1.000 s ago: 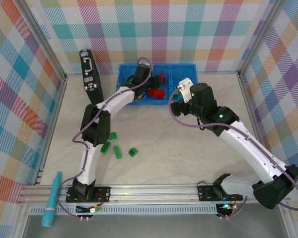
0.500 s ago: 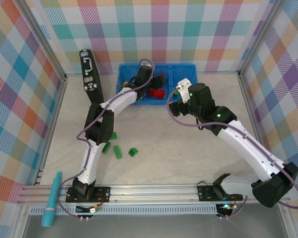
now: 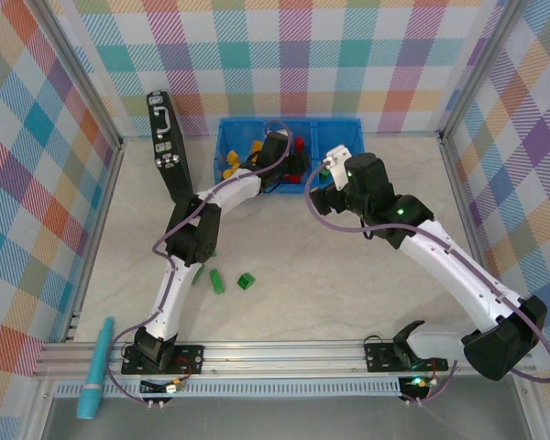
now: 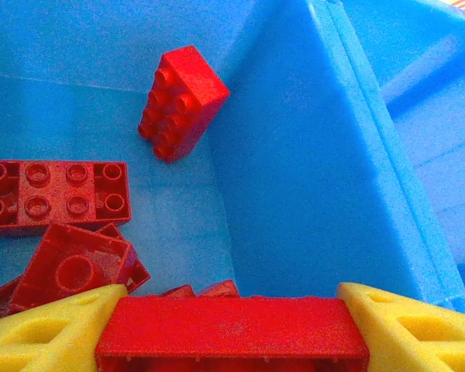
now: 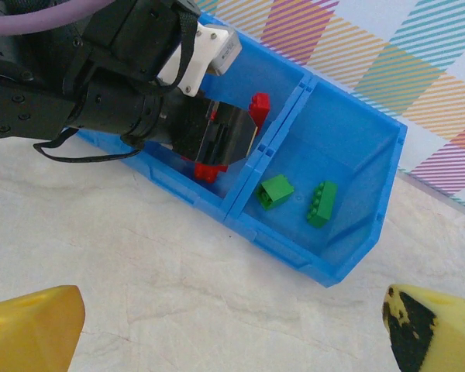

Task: Sort the legos into containers by color
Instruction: Place the lego in the container.

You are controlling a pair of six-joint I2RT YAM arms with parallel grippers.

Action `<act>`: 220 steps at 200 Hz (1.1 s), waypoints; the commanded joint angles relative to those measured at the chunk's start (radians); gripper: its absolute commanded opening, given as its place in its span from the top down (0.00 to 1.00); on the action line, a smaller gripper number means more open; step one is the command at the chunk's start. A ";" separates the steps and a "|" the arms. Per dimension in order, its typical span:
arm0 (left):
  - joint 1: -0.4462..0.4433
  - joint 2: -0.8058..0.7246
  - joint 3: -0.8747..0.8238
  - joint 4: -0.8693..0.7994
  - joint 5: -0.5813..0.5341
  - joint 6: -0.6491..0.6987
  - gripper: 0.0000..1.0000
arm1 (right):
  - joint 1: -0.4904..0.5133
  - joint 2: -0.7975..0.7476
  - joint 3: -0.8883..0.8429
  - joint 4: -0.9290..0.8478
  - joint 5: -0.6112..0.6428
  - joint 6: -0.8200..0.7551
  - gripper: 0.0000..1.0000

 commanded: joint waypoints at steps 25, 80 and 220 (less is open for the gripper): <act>-0.012 0.007 0.006 -0.059 -0.018 -0.001 0.25 | 0.000 -0.020 -0.018 0.042 0.006 -0.007 0.01; -0.020 -0.013 0.010 -0.049 -0.033 0.008 0.19 | 0.000 -0.037 -0.024 0.040 0.002 -0.007 0.01; -0.054 -0.082 -0.044 0.084 -0.083 0.027 0.11 | 0.000 -0.093 -0.044 0.026 -0.024 -0.004 0.01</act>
